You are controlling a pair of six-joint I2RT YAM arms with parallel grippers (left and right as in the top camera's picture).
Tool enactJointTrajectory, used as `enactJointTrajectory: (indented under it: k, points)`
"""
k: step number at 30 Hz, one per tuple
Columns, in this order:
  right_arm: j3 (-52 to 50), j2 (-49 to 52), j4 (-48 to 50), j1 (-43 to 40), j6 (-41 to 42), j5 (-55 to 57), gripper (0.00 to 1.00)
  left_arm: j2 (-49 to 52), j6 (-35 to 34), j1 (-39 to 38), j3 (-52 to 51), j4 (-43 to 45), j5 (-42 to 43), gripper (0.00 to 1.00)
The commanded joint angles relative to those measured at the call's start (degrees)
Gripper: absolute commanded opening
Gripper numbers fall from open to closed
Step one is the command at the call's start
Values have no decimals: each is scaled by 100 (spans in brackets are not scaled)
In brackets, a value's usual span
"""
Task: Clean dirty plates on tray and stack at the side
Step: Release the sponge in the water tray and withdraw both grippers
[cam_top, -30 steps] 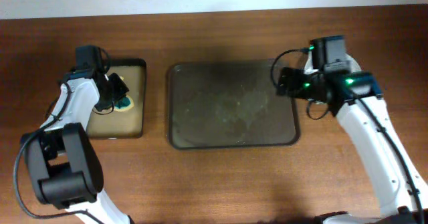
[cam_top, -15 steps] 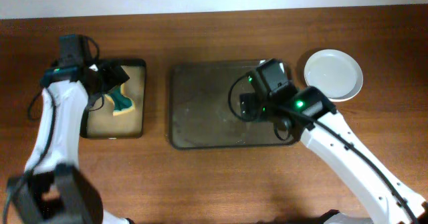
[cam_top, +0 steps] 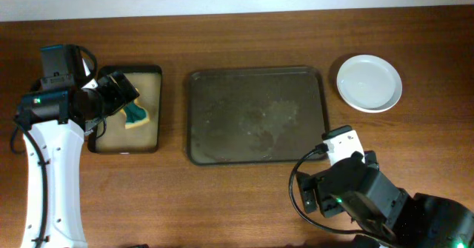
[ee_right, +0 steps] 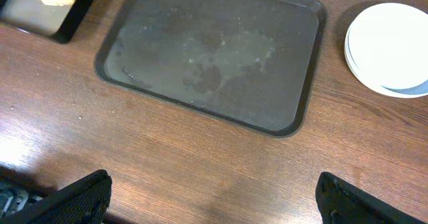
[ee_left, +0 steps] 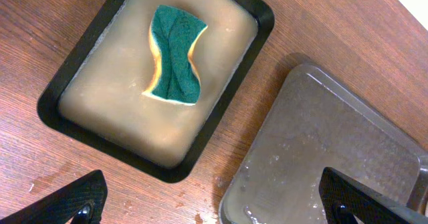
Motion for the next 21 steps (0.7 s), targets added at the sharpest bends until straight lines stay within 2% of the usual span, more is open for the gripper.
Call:
enactJointTrajectory:
  k: [1,8,10,13,17,21]
  points:
    - [-9,2,4,55,52,131,98,13,50,20,11,-9,61,99]
    - [-20,68,-188,46,50,129,98,13,50,20,11,-9,61,99]
    - [-59,-59,-164,-245,50,28,98,13,50,20,11,-9,61,99]
    - [-468,-553,87,-1388,46,-533,98,13,50,20,11,-9,61,99]
    - [-1880,-2037,1510,-3283,-1491,-1797,98,13,50,20,11,-9,61,99]
    - [-2905,-3316,2439,-4513,-1757,-2288,98,13,50,20,11,-9,61,99]
